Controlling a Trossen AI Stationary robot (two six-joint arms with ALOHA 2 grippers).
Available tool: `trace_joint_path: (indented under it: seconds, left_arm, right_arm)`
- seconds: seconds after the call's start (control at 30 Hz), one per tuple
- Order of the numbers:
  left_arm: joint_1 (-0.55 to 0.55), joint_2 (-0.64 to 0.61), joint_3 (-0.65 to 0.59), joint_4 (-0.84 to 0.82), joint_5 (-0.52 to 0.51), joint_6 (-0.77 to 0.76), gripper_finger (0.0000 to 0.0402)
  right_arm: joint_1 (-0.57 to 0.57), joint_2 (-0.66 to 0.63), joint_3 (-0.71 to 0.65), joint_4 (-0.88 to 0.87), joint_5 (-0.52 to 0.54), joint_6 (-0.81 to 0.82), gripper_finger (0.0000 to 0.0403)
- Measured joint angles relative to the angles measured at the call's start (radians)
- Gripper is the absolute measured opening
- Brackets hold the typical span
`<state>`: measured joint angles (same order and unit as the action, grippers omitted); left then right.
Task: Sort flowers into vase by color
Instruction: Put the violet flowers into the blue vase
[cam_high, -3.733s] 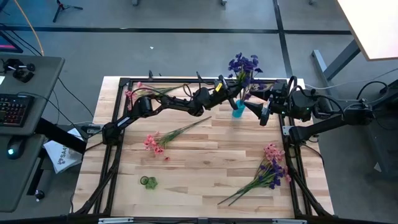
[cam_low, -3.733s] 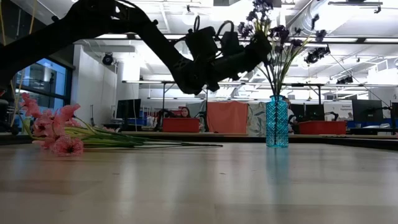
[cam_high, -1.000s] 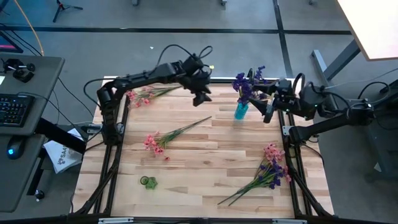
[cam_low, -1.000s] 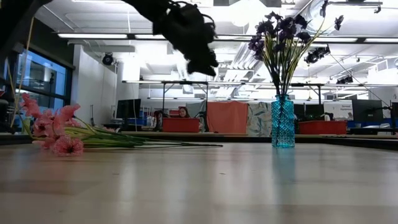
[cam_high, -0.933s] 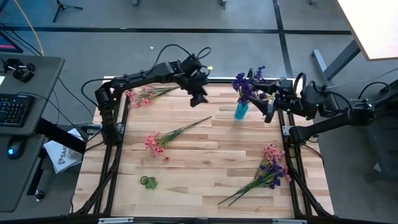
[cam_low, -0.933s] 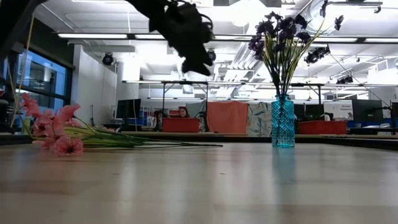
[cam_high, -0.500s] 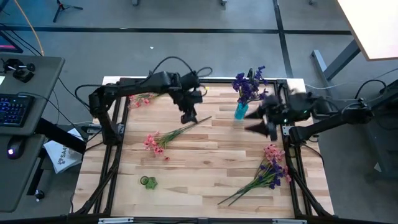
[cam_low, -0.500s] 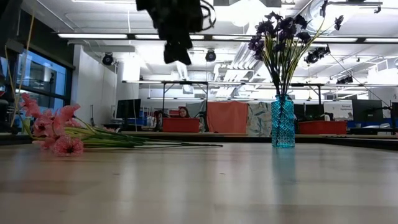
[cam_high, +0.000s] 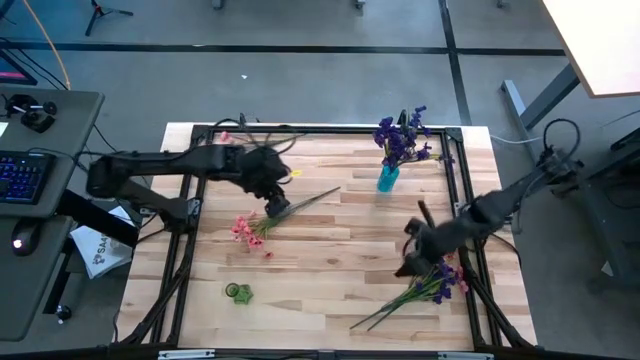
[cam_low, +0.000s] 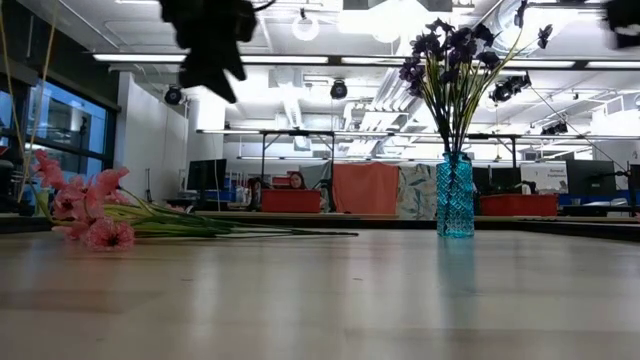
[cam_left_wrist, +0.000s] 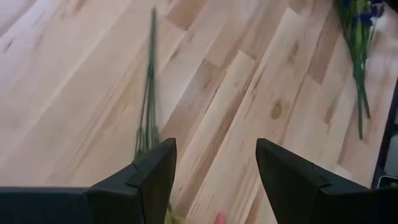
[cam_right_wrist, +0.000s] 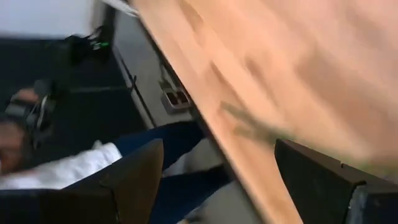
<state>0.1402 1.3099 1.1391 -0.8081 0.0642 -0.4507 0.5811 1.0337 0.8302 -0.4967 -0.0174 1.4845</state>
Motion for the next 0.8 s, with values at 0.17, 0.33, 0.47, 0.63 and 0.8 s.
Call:
trace_joint_path:
  seconds: [0.17, 0.33, 0.47, 0.63, 0.8]
  left_arm:
    - [0.025, -0.072, -0.070, -0.011, 0.000, 0.004, 0.0209]
    - [0.068, -0.080, -0.077, -0.018, 0.000, 0.113, 0.0209]
    - [0.094, -0.080, -0.077, -0.018, 0.004, 0.193, 0.0209]
    - [0.117, -0.080, -0.077, -0.024, 0.004, 0.293, 0.0209]
    - [0.131, -0.080, -0.077, -0.025, 0.004, 0.337, 0.0209]
  right_arm:
    - [0.113, 0.136, -0.041, 0.095, 0.031, 0.412, 0.0304]
    - [0.160, 0.320, -0.010, 0.190, 0.035, 0.711, 0.0304]
    - [0.159, 0.461, 0.051, 0.292, -0.005, 0.756, 0.0304]
    - [0.131, 0.603, 0.143, 0.318, -0.051, 0.763, 0.0304]
    - [0.118, 0.691, 0.184, 0.313, -0.071, 0.781, 0.0304]
